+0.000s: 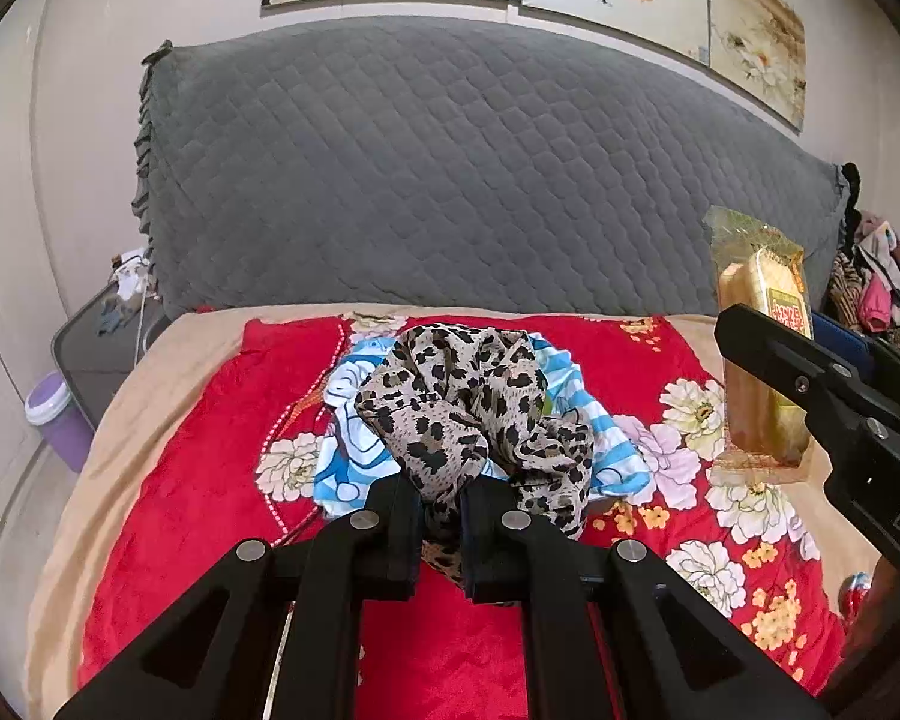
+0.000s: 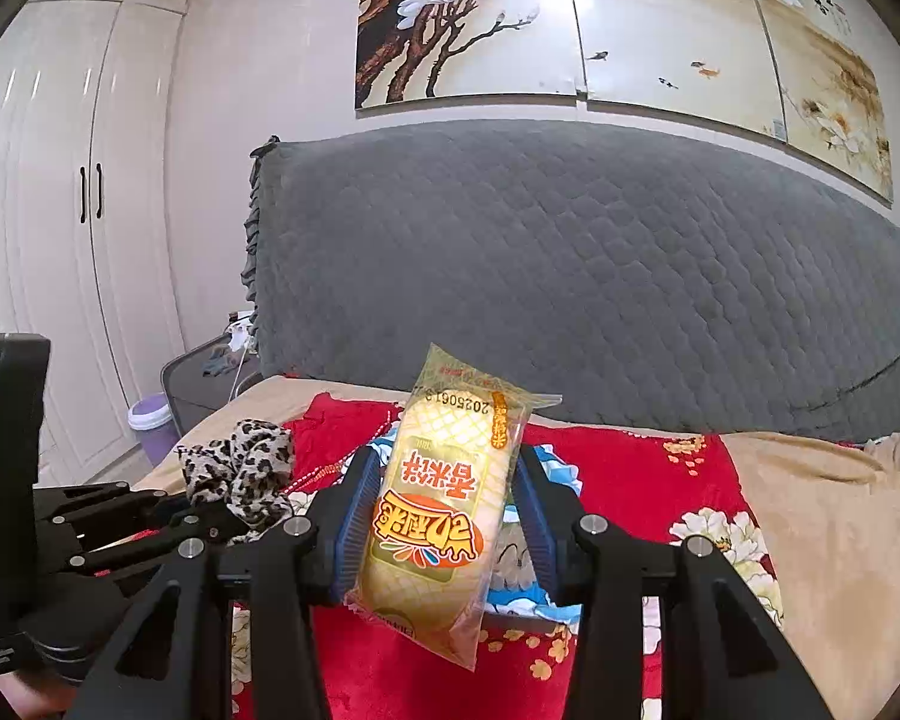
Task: Organize objects
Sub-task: 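Carry the scrunchie and cake in both grippers over the striped shirt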
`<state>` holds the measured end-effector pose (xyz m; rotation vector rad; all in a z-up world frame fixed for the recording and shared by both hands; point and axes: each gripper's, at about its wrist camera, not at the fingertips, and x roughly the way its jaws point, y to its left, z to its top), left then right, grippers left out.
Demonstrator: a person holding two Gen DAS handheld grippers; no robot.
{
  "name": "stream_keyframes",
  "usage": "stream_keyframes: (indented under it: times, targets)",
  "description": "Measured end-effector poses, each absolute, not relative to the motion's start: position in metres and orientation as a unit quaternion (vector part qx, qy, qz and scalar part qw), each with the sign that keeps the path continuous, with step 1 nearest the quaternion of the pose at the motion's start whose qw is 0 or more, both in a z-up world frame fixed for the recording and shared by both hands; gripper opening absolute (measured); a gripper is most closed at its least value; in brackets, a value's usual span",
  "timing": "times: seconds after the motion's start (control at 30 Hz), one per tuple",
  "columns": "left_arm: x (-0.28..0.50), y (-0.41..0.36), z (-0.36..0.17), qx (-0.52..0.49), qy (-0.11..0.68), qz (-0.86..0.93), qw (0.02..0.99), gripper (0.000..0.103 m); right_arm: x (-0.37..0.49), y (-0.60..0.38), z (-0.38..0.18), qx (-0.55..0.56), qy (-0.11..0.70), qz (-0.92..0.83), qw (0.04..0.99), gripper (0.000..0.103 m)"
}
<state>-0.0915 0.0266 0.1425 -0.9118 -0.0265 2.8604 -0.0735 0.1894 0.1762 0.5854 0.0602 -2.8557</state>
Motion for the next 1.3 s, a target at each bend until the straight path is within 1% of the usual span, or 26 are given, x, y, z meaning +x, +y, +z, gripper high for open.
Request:
stream_keyframes:
  times: [0.5,1.3]
  targets:
    - [-0.132,0.035,0.128,-0.314,-0.005,0.947,0.067,0.009,-0.105,0.188,0.177,0.188,0.033,-0.973,0.128,0.045]
    - [-0.196,0.048,0.093,-0.335,-0.003,0.939,0.071,0.009,-0.156,0.191,0.145,0.203,0.033,-0.969,0.133,0.045]
